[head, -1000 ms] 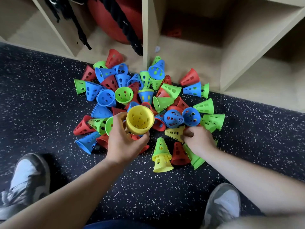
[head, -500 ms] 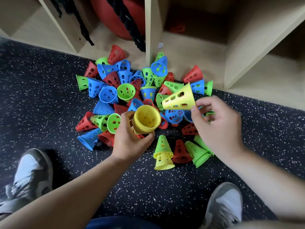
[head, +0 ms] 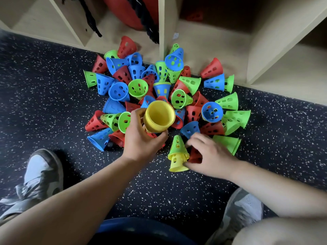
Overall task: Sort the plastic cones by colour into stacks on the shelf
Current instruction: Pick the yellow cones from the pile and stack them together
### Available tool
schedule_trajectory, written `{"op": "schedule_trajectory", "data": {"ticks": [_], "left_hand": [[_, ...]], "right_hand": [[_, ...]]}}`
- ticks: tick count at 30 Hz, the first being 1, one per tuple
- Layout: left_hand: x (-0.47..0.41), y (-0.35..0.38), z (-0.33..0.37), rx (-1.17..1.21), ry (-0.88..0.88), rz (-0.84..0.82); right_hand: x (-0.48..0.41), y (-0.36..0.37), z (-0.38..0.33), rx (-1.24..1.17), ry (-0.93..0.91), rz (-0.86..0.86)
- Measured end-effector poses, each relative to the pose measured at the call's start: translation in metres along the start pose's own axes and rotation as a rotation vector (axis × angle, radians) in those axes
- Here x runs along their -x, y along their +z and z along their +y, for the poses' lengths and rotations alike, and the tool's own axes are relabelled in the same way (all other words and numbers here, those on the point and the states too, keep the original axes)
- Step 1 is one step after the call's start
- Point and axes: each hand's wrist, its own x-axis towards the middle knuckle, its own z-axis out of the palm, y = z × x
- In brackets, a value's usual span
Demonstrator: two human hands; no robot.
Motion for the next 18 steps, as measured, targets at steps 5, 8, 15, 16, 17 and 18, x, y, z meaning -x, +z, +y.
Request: {"op": "schedule_trajectory", "data": {"ticks": [5, 8, 15, 16, 17, 18], "left_hand": [[0.000, -0.006, -0.003, -0.025, -0.001, -0.010], [0.000, -0.008, -0.004, -0.036, 0.000, -0.009], [-0.003, -0.008, 0.000, 0.001, -0.019, 0.003], [-0.005, -0.007, 0.001, 0.000, -0.015, 0.008], [-0.006, -0.006, 0.002, -0.001, -0.013, 0.011], [-0.007, -0.004, 0.003, 0.000, -0.009, 0.015]], "right_hand": [[-0.004, 0.031, 0.000, 0.199, 0.085, -0.181], [-0.010, 0.038, 0.001, 0.143, 0.081, 0.036], [-0.033, -0.009, 0.009, -0.115, 0.290, 0.406], [-0.037, -0.019, 0.011, -0.151, 0.341, 0.439], [-0.041, -0.030, 0.014, -0.187, 0.384, 0.474], [-0.045, -0.041, 0.018, -0.230, 0.418, 0.510]]}}
